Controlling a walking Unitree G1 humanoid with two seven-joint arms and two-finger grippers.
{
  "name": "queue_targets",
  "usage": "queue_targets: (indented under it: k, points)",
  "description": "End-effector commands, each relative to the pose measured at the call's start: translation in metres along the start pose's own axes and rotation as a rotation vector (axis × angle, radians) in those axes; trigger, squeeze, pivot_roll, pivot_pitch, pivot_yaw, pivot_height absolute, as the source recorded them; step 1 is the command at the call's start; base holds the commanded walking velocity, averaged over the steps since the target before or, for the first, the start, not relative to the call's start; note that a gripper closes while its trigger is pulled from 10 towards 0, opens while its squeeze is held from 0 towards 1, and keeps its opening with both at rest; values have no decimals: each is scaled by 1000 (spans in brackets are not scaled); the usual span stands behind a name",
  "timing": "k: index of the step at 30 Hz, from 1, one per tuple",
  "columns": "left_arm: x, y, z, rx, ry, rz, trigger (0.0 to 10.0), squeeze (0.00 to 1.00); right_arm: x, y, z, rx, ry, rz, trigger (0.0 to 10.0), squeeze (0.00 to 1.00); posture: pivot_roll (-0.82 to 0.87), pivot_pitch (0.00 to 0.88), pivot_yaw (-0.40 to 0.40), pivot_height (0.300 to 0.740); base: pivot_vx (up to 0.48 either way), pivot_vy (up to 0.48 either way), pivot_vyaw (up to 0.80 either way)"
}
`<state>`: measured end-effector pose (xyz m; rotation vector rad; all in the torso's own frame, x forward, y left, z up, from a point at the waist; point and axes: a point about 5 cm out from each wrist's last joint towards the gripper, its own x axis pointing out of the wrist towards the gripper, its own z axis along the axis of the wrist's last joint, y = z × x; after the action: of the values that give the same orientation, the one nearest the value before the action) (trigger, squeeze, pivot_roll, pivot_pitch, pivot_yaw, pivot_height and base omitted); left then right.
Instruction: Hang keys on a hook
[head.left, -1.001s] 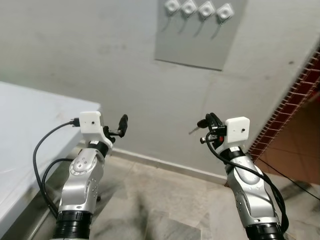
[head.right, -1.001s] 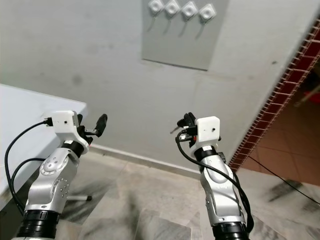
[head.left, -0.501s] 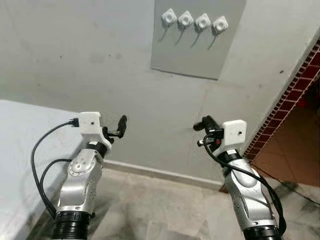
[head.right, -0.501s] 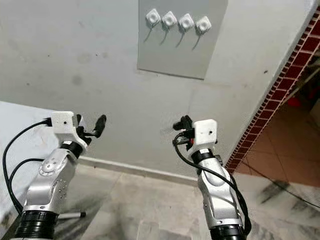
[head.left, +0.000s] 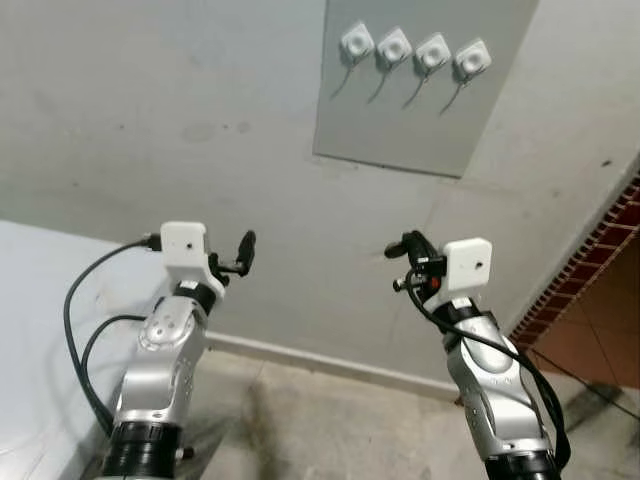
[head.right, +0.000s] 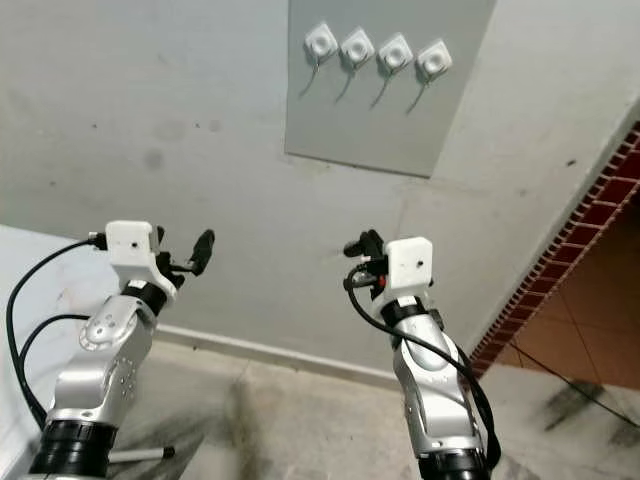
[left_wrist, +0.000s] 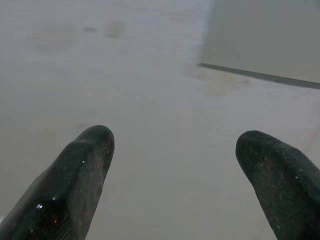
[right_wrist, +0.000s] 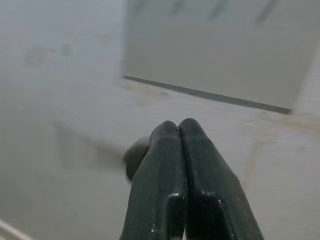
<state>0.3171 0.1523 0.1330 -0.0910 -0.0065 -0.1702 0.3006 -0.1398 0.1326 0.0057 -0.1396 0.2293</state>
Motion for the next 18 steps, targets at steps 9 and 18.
queue_targets:
  k: [9, 18]
  points:
    - [2, -15, 3, 59, -12, -58, 10000, 0, -2, -9, 5, -9, -17, -35, 10000, 0, 27, 12, -39, 740, 480, 0, 0]
    - [2, -15, 3, 56, -13, -57, 10000, 0, -2, -9, 6, -6, -19, -36, 10000, 0, 28, 16, -36, 740, 480, 0, 0]
